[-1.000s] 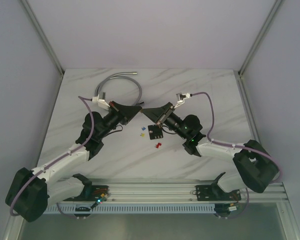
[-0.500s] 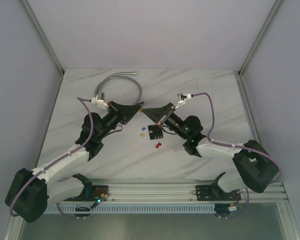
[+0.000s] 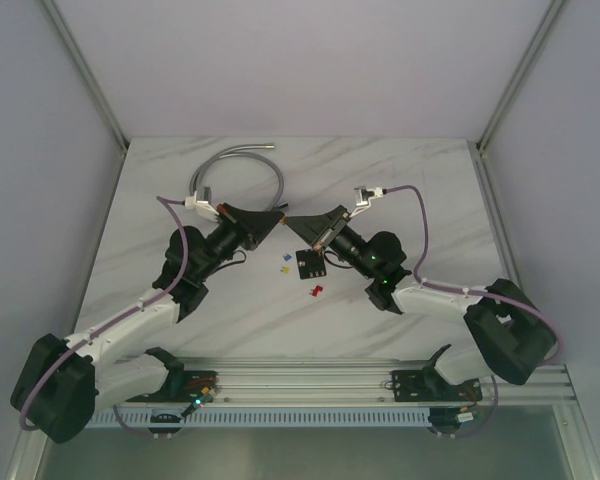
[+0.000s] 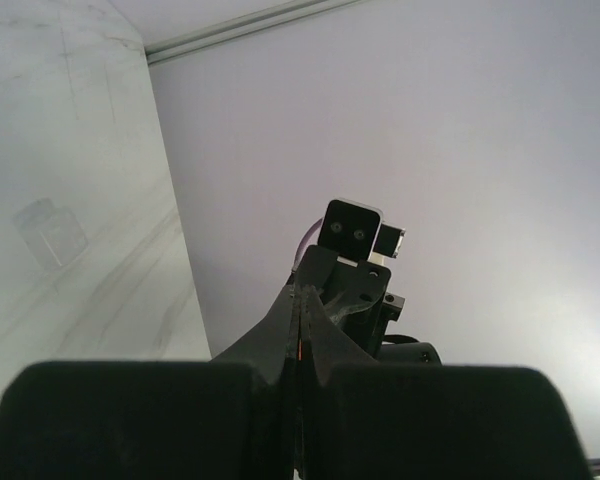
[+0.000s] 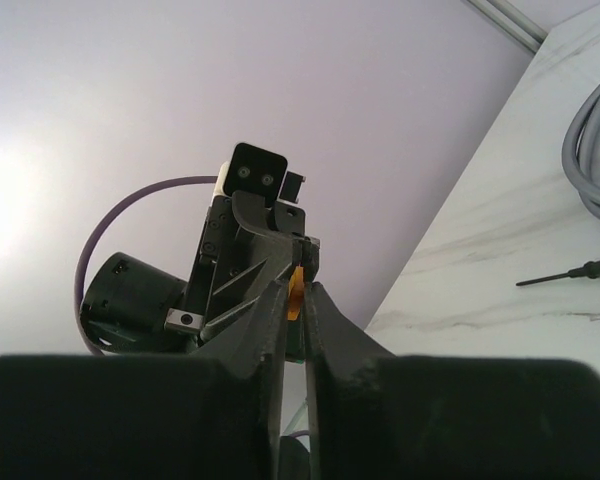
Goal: Snap on the fuse box
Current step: Pick up the fuse from the center of the board, then install the fuse at the fuse box base.
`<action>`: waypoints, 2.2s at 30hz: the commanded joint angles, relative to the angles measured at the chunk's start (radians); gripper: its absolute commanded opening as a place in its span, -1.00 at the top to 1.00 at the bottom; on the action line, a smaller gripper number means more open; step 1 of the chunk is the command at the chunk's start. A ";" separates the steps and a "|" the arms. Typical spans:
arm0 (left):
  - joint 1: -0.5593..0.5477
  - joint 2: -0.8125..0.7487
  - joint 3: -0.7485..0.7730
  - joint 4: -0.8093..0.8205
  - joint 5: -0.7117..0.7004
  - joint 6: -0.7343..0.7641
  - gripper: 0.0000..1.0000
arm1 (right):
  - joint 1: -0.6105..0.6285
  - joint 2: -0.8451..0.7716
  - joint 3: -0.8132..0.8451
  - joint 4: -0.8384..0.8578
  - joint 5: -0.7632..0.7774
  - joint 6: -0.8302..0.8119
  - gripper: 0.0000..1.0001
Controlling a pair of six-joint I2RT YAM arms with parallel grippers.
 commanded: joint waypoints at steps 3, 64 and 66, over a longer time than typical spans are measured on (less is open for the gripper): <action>-0.007 0.004 -0.017 0.047 -0.009 -0.023 1.00 | 0.008 -0.005 -0.010 0.053 0.014 -0.037 0.86; 0.196 0.065 0.037 -0.606 -0.134 0.714 -1.00 | -0.007 0.521 0.913 -1.940 0.350 -0.639 0.99; 0.196 0.065 0.039 -0.606 -0.134 0.714 -1.00 | -0.007 0.527 0.915 -1.943 0.355 -0.639 0.99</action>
